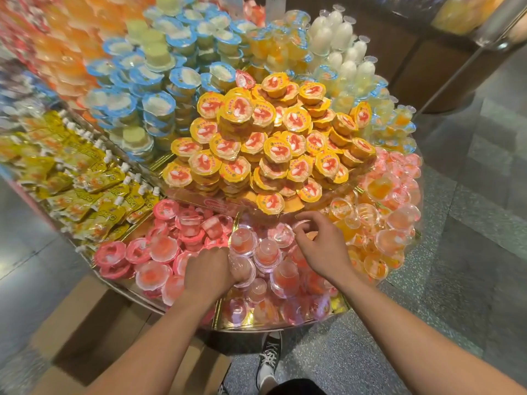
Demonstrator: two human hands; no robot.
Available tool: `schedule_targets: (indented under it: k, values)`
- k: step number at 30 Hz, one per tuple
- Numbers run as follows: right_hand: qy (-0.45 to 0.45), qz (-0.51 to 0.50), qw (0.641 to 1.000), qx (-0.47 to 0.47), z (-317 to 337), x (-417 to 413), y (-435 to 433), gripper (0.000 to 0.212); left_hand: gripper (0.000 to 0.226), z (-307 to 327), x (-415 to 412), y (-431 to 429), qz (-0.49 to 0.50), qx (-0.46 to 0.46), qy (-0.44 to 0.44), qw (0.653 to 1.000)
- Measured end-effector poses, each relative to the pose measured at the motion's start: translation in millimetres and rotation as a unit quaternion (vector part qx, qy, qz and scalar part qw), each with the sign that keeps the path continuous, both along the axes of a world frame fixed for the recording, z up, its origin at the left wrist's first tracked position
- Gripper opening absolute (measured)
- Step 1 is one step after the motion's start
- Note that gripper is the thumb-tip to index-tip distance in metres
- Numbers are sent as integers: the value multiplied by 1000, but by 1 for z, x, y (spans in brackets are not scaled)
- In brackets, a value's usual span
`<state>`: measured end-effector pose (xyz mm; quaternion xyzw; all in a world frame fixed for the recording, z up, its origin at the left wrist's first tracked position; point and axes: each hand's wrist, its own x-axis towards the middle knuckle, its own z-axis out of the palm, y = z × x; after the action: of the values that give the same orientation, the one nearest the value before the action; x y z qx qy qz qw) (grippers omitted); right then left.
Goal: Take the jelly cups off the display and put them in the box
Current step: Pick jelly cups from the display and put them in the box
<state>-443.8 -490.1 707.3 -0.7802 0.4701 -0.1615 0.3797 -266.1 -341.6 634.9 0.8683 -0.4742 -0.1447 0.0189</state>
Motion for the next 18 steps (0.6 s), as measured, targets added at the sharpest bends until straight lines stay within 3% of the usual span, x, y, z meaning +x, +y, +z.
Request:
schedule_targets:
  k: [5, 9, 14, 18]
  values:
    - [-21, 23, 999, 17, 6, 9, 14, 12, 64, 10, 9, 13, 13, -26, 50, 998]
    - [-45, 111, 979, 163, 19, 25, 31, 12, 104, 34, 17, 24, 36, -65, 163, 984]
    - [-100, 82, 946, 298, 34, 38, 53, 30, 91, 64, 24, 37, 44, -134, 261, 955]
    - [-92, 87, 926, 356, 39, 45, 67, 36, 90, 77, 25, 41, 33, -158, 286, 944]
